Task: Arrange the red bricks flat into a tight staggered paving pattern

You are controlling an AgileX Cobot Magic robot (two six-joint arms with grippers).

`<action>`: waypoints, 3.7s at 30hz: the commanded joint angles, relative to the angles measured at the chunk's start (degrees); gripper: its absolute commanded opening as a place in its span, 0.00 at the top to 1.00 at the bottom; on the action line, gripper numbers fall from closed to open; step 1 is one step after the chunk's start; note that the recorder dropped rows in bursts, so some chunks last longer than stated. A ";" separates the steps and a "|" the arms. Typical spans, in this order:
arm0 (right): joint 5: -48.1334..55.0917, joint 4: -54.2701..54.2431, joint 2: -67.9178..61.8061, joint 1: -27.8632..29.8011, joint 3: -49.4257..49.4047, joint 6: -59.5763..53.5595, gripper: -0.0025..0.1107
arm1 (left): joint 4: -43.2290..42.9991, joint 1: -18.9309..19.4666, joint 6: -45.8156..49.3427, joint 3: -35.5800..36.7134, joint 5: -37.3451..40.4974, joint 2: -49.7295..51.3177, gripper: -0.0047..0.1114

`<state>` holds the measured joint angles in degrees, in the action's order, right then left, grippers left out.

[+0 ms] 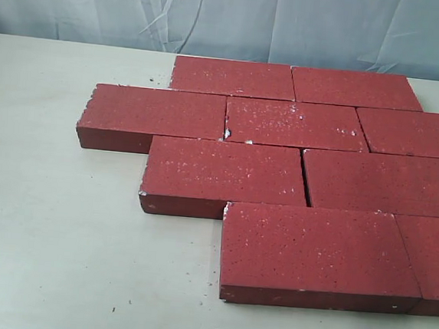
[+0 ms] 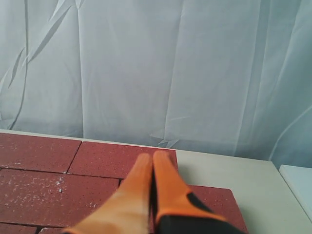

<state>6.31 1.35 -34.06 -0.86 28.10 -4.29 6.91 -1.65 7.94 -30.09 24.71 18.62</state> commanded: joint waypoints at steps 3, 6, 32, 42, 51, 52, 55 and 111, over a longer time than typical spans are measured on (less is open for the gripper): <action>-0.88 -0.04 0.33 0.19 -0.10 0.08 0.99 | -4.63 -0.23 -0.23 4.02 -8.20 -1.46 0.96; -0.88 -0.04 0.33 0.19 -0.10 0.08 0.99 | -7.34 -0.23 -0.23 7.85 -13.22 -4.53 0.96; -0.68 -0.04 0.33 0.19 -0.10 0.08 0.99 | -8.81 4.38 -4.58 29.28 -14.32 -18.62 0.96; -0.92 -0.04 0.33 0.19 -0.10 0.08 0.99 | -8.42 4.38 -4.58 30.09 -11.55 -18.62 0.96; -0.92 -0.04 0.33 0.19 -0.10 0.08 0.99 | -8.45 4.38 -4.58 30.09 -11.68 -18.62 0.96; -0.92 -0.04 0.33 0.19 -0.10 0.08 0.99 | -8.45 4.38 -4.58 30.09 -11.68 -18.62 0.96; -0.61 -0.04 0.33 0.19 -0.10 0.08 0.99 | -8.45 4.38 -4.58 30.09 -11.68 -18.62 0.96; 2.39 -2.10 27.89 7.49 -23.28 1.56 0.99 | -8.45 4.38 -4.58 30.09 -11.51 -18.62 0.96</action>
<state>8.41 -0.59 -8.04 6.31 6.52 -3.00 -1.89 2.59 3.74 -0.30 13.19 0.29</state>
